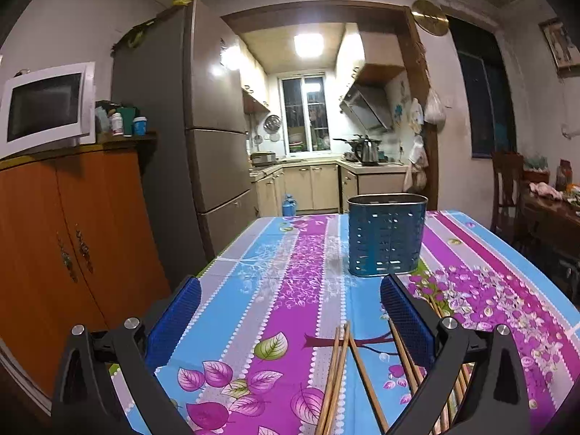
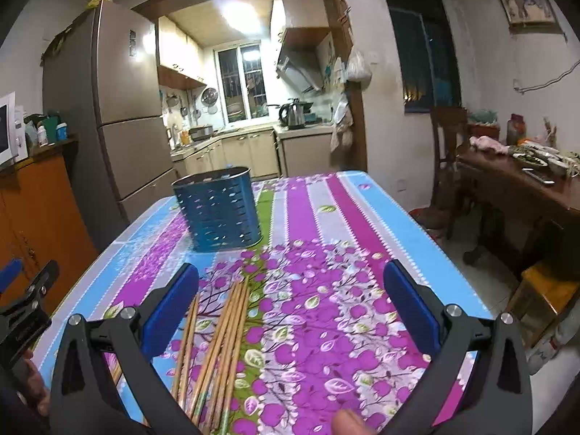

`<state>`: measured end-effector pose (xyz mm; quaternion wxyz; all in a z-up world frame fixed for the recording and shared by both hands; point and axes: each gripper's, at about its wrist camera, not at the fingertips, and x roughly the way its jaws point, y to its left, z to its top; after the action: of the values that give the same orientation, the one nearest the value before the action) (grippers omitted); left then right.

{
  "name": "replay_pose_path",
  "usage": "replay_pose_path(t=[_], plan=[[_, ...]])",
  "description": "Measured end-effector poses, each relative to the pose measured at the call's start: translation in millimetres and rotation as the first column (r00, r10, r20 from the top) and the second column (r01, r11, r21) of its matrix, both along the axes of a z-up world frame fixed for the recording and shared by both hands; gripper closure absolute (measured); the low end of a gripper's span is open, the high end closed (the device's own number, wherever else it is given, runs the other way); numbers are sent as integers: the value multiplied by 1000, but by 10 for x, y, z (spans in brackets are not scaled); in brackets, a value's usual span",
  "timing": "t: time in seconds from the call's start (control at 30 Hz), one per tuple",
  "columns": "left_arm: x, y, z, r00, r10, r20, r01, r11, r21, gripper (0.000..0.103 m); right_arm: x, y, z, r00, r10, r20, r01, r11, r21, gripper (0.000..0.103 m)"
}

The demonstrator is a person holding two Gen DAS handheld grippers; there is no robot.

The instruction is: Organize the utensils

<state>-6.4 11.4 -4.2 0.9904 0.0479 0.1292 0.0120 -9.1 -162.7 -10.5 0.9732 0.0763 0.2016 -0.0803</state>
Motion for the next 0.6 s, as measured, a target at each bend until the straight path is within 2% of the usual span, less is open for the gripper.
replay_pose_path(t=[0.27,0.6], plan=[[-22,-19,24,1000,15,8,-15,999,41,4,-37,146,6,999,50,10,-49,997,-64,5],[-23,-73,19,1000,15,2,-15,997,75,4,-19,135,27,993,117,-6,-118,993,-19,5]])
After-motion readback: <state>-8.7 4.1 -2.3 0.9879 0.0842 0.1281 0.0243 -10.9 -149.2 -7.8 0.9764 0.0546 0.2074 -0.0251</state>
